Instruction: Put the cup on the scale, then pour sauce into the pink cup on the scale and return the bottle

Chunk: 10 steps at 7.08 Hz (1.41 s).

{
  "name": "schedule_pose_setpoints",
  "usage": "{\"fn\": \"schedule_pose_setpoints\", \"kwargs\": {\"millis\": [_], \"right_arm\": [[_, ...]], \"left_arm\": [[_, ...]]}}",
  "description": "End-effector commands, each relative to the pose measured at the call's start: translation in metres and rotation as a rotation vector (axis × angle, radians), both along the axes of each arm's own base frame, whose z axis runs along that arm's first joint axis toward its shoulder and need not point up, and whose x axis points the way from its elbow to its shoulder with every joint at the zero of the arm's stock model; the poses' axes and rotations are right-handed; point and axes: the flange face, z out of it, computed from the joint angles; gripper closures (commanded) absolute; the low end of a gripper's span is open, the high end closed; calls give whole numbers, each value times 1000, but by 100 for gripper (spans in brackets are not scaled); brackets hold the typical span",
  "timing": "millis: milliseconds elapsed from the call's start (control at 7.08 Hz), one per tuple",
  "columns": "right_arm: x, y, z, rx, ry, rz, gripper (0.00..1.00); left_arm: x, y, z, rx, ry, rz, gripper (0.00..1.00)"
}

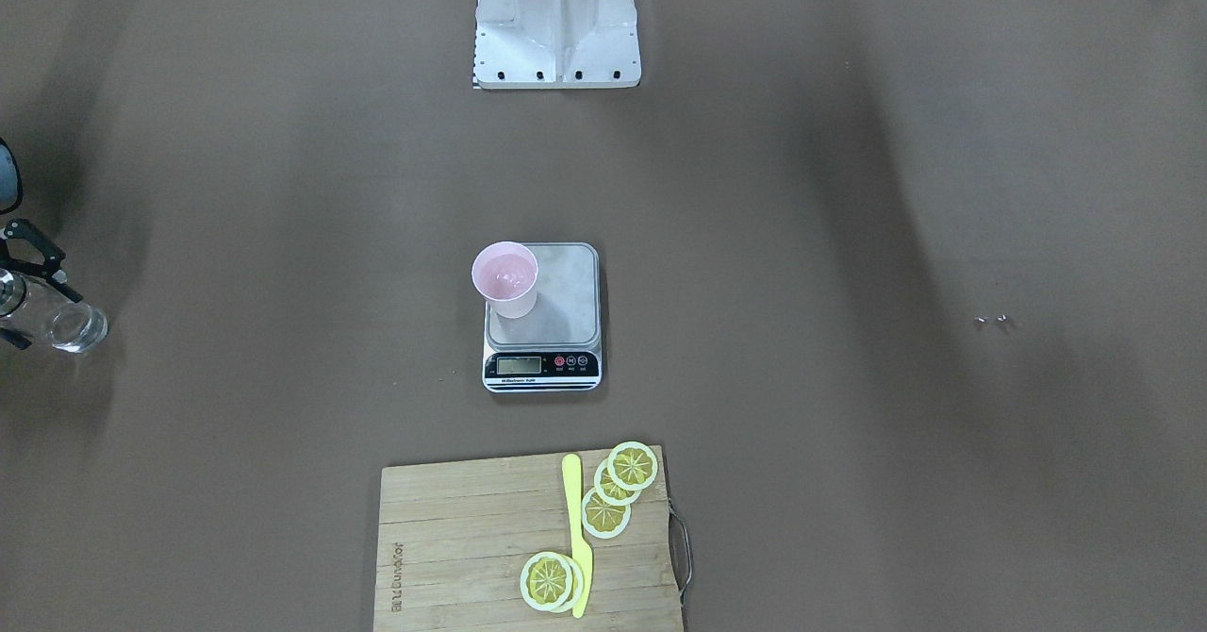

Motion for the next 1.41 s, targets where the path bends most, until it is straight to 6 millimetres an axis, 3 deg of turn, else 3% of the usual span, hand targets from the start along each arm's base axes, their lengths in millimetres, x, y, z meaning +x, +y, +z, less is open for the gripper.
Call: {"fn": "schedule_pose_setpoints", "kwargs": {"millis": [0, 141, 424, 989, 1272], "right_arm": [[1, 1, 1, -4, -1, 1, 6], [1, 1, 0, -9, -5, 0, 0], [4, 7, 4, -18, -3, -4, 0], [18, 31, 20, -34, 4, -6, 0], [27, 52, 25, -58, -30, -18, 0]], "left_arm": [[0, -2, 14, 15, -10, -3, 0], [-1, 1, 17, 28, -16, -6, 0], [0, 1, 13, 31, -11, -4, 0], [0, 8, 42, -27, -14, -1, 0], [1, 7, 38, -23, -7, -6, 0]]}}
